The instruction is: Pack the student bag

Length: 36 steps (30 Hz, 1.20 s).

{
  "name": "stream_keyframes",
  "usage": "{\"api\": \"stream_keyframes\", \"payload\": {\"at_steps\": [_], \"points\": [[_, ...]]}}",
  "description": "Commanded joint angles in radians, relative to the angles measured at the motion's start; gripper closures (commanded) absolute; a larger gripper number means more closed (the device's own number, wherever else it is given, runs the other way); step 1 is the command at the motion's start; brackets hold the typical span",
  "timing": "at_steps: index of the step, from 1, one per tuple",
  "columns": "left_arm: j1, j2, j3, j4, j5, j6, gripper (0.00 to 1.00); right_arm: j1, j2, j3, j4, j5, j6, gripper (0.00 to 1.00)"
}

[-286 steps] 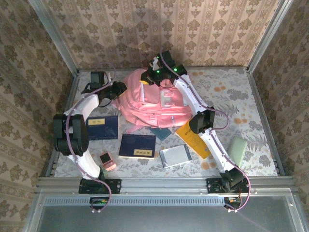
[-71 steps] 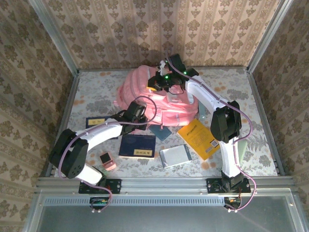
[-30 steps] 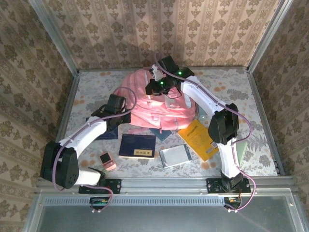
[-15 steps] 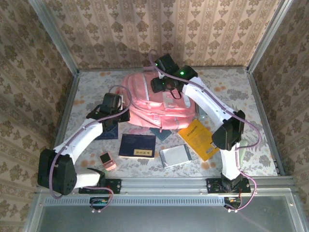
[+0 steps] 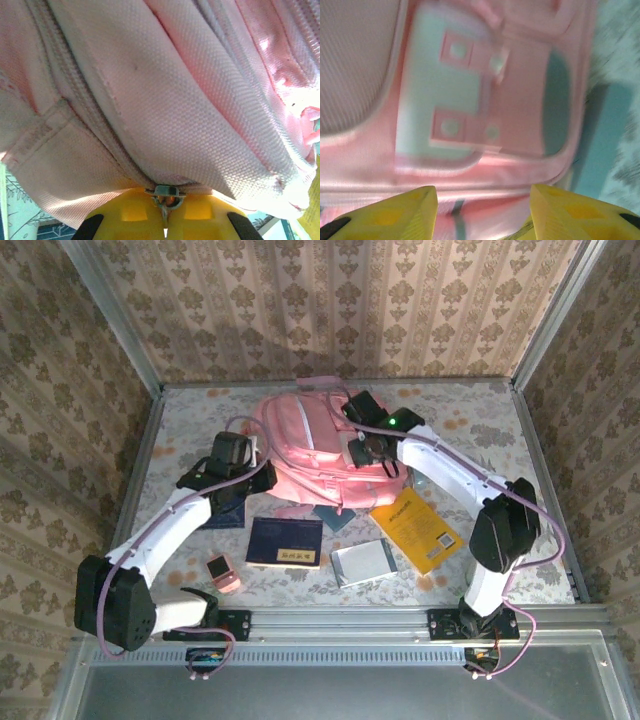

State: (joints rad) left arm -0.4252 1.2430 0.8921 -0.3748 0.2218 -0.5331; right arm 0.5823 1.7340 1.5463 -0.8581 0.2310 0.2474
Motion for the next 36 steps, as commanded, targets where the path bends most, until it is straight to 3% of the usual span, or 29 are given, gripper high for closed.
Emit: {"api": "stream_keyframes", "payload": {"at_steps": [1,6,9,14,19,25,30,36], "points": [[-0.009,-0.039,0.061,0.047,0.042,-0.020,1.00,-0.021,-0.164,-0.149,0.118,-0.230,0.160,0.49],[-0.001,-0.048,0.075,0.030,0.042,-0.010,1.00,-0.023,-0.305,-0.424,0.301,-0.447,0.303,0.71],[0.010,-0.051,0.089,0.015,0.050,-0.008,1.00,-0.005,-0.336,-0.540,0.379,-0.479,0.316,0.87],[0.022,-0.045,0.105,0.015,0.097,-0.021,1.00,0.016,-0.293,-0.639,0.481,-0.505,0.317,0.98],[0.021,-0.049,0.111,-0.001,0.123,-0.021,1.00,0.007,-0.164,-0.531,0.496,-0.430,0.293,0.98],[0.001,-0.054,0.118,-0.030,0.153,-0.018,1.00,-0.111,0.058,-0.321,0.493,-0.373,0.306,0.95],[-0.079,-0.043,0.123,-0.048,0.150,-0.007,1.00,-0.157,0.146,-0.166,0.436,-0.238,0.266,0.83],[-0.143,0.035,0.136,-0.022,0.124,-0.011,1.00,-0.172,0.122,-0.086,0.384,-0.260,0.224,0.61]]}}
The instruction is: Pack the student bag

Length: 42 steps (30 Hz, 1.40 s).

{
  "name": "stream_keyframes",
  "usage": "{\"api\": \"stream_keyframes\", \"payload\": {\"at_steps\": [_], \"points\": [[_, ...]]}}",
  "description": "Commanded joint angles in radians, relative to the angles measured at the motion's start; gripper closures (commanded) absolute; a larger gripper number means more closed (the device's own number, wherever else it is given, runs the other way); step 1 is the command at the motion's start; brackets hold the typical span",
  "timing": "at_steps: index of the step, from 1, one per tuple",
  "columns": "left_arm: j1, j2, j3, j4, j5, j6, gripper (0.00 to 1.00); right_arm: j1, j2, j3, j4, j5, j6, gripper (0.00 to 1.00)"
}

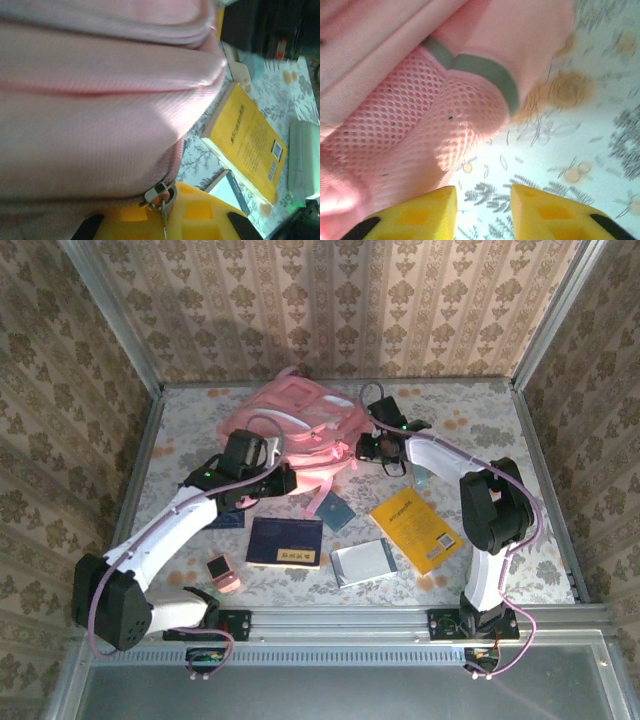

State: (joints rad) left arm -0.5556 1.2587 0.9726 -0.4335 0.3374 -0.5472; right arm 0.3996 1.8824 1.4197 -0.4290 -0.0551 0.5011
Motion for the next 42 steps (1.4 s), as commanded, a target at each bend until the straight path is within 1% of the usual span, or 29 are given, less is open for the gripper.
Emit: {"api": "stream_keyframes", "payload": {"at_steps": [1,3,5,7,9,12,16,19,21,23,27,31,35,37,40,42], "points": [[-0.013,0.030,0.060,0.044,0.004,0.002,1.00,0.011,-0.053,0.025,-0.046,0.015,-0.022,0.60],[-0.013,0.060,0.076,0.058,-0.011,0.006,1.00,0.010,-0.122,-0.026,-0.031,-0.045,0.010,0.55],[-0.015,0.087,0.092,0.071,-0.017,0.012,1.00,0.009,-0.171,-0.056,-0.027,-0.142,0.066,0.53],[-0.021,0.111,0.106,0.085,-0.011,0.026,1.00,0.011,-0.210,-0.087,-0.010,-0.243,0.165,0.52],[-0.038,0.126,0.121,0.079,-0.025,0.057,1.00,0.011,-0.252,-0.140,0.050,-0.332,0.285,0.51],[-0.065,0.130,0.127,0.069,-0.049,0.113,1.00,0.022,-0.308,-0.218,0.167,-0.396,0.457,0.46],[-0.087,0.125,0.125,0.050,-0.077,0.150,1.00,0.049,-0.313,-0.262,0.261,-0.428,0.635,0.43],[-0.093,0.113,0.115,0.050,-0.087,0.153,1.00,0.067,-0.276,-0.283,0.366,-0.468,0.758,0.42],[-0.097,0.104,0.111,0.051,-0.093,0.154,1.00,0.083,-0.253,-0.290,0.443,-0.473,0.834,0.42],[-0.100,0.099,0.110,0.047,-0.101,0.158,1.00,0.099,-0.231,-0.282,0.517,-0.475,0.876,0.41],[-0.102,0.094,0.103,0.045,-0.107,0.158,1.00,0.119,-0.185,-0.252,0.558,-0.456,0.934,0.41],[-0.104,0.093,0.103,0.046,-0.109,0.162,1.00,0.133,-0.128,-0.240,0.612,-0.463,0.987,0.42],[-0.107,0.096,0.107,0.050,-0.107,0.171,1.00,0.142,-0.095,-0.236,0.647,-0.411,0.985,0.49],[-0.111,0.102,0.107,0.048,-0.112,0.176,1.00,0.141,-0.077,-0.227,0.670,-0.406,0.989,0.58],[-0.115,0.101,0.104,0.039,-0.119,0.181,1.00,0.142,-0.075,-0.225,0.681,-0.385,0.985,0.79],[-0.115,0.089,0.100,0.030,-0.132,0.181,1.00,0.139,-0.085,-0.225,0.642,-0.362,0.956,0.96]]}}
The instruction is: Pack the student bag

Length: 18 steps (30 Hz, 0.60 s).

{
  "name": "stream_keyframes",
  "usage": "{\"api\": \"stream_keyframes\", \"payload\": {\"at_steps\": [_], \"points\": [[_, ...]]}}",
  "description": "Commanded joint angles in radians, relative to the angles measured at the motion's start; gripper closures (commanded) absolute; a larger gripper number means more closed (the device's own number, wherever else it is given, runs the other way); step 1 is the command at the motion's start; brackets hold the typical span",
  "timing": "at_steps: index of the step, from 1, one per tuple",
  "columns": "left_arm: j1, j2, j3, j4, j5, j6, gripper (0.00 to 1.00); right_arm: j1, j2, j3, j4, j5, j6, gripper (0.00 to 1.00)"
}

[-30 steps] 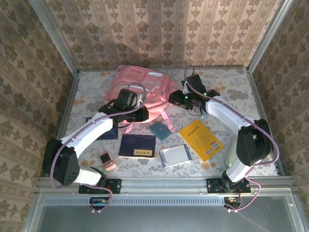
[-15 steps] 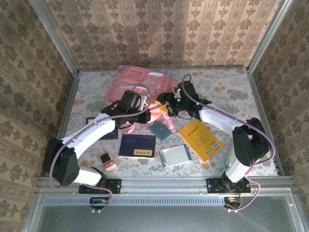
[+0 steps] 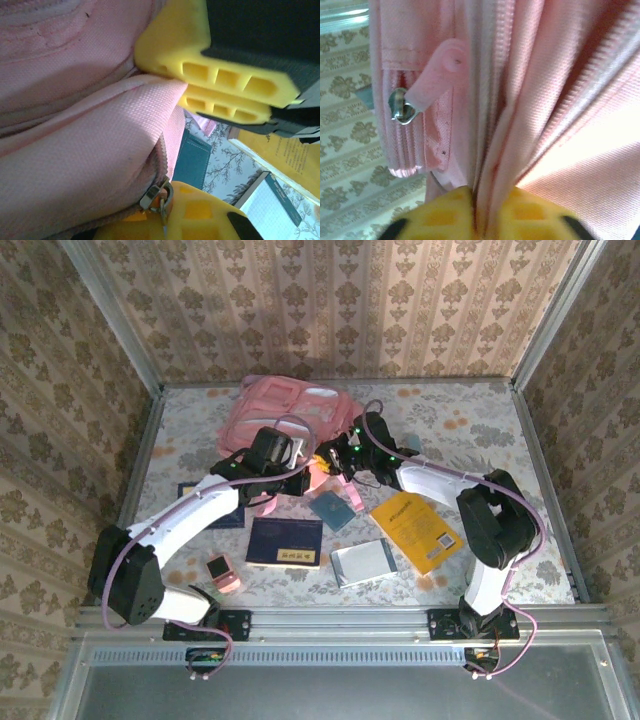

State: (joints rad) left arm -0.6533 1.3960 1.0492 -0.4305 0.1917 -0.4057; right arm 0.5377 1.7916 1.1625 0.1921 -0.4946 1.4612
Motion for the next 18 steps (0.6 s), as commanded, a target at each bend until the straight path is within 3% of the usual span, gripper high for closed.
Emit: {"api": "stream_keyframes", "payload": {"at_steps": [1,18], "points": [[-0.016,-0.054,0.022,0.021,0.004,0.038,1.00,0.000,0.002,0.036,-0.003,0.086,-0.024,1.00],[0.129,-0.169,-0.054,-0.027,0.077,-0.028,1.00,-0.061,-0.048,0.106,-0.291,0.079,-0.340,1.00]]}}
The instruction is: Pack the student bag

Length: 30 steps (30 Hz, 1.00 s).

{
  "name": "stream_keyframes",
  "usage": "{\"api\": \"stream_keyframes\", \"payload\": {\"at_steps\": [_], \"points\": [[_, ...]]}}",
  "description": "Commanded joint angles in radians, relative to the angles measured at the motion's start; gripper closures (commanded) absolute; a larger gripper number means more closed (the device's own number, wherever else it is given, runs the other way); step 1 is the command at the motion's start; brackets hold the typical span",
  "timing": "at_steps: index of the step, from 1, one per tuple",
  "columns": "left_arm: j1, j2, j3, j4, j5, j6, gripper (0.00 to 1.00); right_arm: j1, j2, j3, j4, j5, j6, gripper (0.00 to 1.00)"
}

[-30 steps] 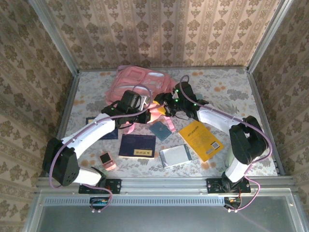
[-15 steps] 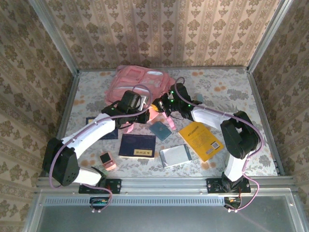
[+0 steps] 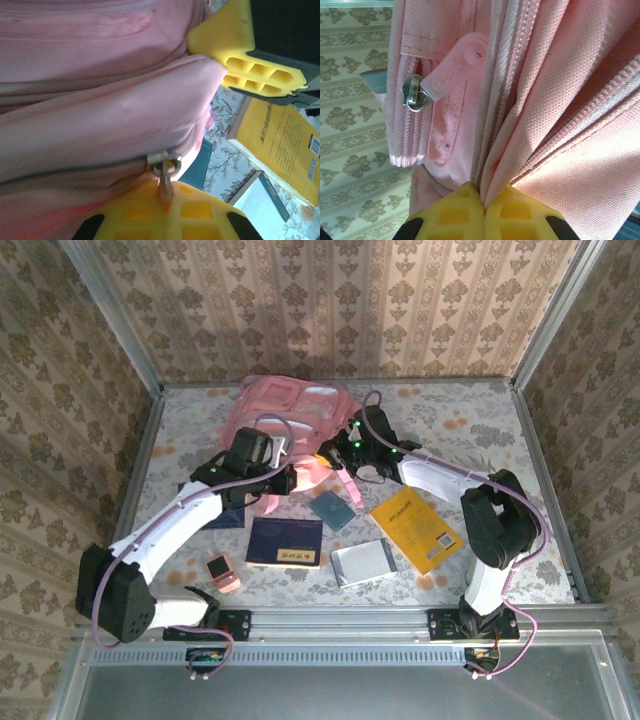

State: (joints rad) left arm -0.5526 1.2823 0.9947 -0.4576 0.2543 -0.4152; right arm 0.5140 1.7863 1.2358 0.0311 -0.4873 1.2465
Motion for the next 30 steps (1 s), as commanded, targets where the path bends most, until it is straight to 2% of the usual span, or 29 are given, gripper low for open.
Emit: {"api": "stream_keyframes", "payload": {"at_steps": [1,8,15,30], "points": [[0.037,-0.060,-0.001,-0.002,0.021,-0.020,1.00,-0.037,-0.044,0.042,-0.152,0.072,-0.150,1.00],[0.138,-0.069,-0.012,-0.038,0.134,-0.038,1.00,-0.069,-0.062,0.107,-0.284,0.062,-0.314,1.00],[0.148,-0.064,-0.049,-0.035,0.157,-0.041,1.00,-0.117,-0.073,0.129,-0.311,0.029,-0.335,1.00],[0.148,-0.118,-0.114,-0.041,-0.034,-0.017,1.00,-0.206,-0.080,0.136,-0.301,-0.032,-0.323,1.00]]}}
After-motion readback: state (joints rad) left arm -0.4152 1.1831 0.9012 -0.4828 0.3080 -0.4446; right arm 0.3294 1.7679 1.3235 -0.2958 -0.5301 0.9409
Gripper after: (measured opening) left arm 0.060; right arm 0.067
